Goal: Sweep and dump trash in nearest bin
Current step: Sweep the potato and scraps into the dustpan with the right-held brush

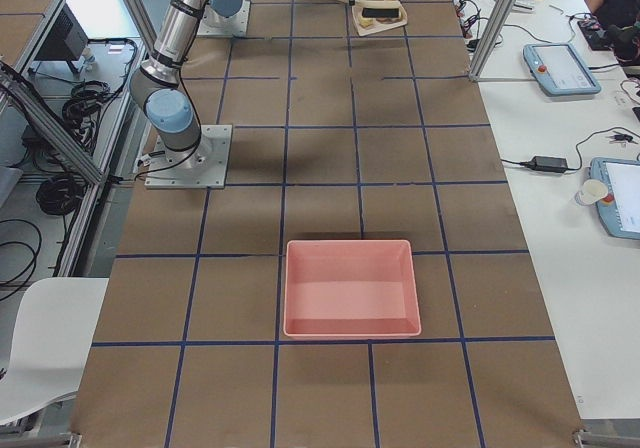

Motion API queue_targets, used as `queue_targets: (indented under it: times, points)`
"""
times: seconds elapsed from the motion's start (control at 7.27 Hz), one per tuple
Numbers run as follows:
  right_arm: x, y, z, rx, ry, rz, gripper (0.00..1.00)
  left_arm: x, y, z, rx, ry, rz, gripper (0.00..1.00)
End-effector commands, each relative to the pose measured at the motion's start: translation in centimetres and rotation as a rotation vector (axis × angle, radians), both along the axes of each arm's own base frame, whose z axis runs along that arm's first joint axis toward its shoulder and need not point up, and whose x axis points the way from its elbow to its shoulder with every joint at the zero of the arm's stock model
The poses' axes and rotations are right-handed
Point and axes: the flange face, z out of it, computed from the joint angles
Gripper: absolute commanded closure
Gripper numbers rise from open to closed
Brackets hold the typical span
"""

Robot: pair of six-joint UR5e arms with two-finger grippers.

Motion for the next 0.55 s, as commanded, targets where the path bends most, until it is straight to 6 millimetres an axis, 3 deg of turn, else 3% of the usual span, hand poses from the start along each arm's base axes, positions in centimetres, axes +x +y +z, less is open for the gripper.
queue_targets:
  times: [0.0, 0.28, 0.41]
  points:
    - [-6.2, -2.0, 1.0, 0.006, 0.047, -0.041, 0.89, 1.2, 0.3, 0.3, -0.012, 0.021, 0.042, 1.0]
    - [-12.7, -1.0, 1.3, 0.047, 0.078, -0.058, 0.89, 2.6, 1.0, 0.9, -0.038, 0.056, 0.092, 1.0]
    - [-16.8, -0.2, 2.8, 0.055, 0.076, -0.059, 0.89, 3.1, 1.2, 1.5, -0.062, 0.096, 0.137, 1.0]
